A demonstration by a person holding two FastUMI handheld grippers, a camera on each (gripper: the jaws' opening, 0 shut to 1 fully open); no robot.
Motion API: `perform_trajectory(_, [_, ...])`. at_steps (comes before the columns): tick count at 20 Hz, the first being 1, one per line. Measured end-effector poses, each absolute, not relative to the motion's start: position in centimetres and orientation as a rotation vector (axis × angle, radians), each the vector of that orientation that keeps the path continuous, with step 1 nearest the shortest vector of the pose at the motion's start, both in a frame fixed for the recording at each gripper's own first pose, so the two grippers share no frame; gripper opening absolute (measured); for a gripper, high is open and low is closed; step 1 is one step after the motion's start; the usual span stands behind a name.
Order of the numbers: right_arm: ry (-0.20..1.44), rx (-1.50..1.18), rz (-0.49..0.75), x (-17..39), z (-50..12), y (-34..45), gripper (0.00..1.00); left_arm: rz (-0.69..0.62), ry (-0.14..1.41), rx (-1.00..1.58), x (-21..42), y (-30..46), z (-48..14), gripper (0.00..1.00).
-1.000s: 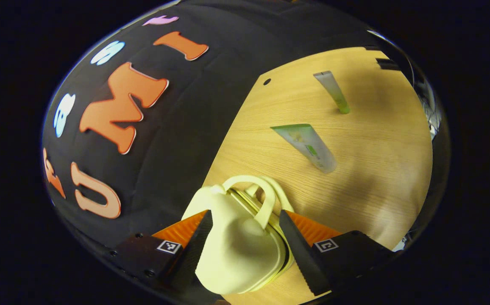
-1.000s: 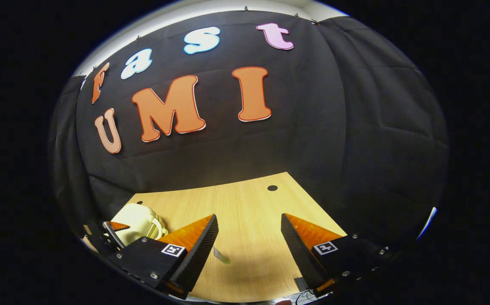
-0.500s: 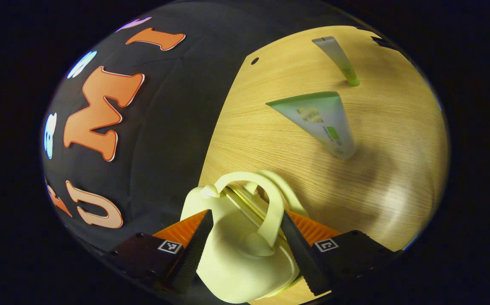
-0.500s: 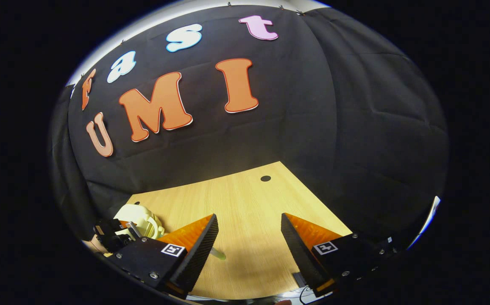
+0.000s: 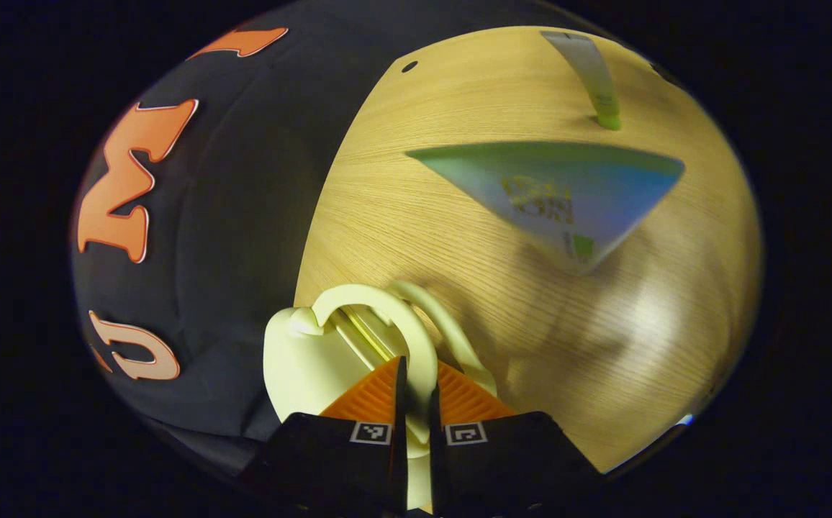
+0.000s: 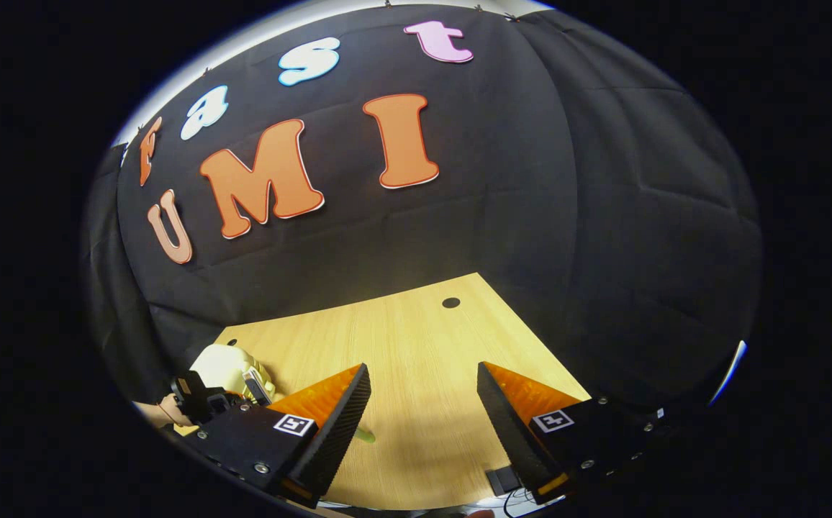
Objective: First open the suitcase, pack the skin care products into it, and then close the suitcase.
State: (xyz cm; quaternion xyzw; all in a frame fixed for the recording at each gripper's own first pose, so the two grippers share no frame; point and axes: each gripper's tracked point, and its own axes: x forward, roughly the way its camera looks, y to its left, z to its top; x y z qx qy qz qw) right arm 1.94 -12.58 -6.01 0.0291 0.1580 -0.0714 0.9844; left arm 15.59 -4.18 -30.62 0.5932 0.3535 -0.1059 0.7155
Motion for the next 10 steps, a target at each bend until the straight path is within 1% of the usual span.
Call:
perform_trajectory(4, [0.315, 0.032, -0.057, 3.6, -5.6, -11.3, 0.95, -0.161, 0.788, 1.067, 15.2, -5.0, -28.6, 0.12])
perform_trajectory(6, [0.308, 0.02, -0.029, 4.6, -5.3, -10.4, 0.95, -0.141, 0.759, 0.931, 15.3, -5.3, -27.6, 0.12])
perform_trajectory(9, [0.298, 0.044, 0.016, 5.8, -4.8, -7.6, 0.95, -0.12, 0.703, 0.825, 15.1, -5.4, -26.7, 0.12])
perform_trajectory(10, [0.295, 0.044, 0.035, 6.0, -4.7, -6.3, 0.95, -0.129, 0.691, 0.753, 15.3, -5.8, -26.8, 0.12])
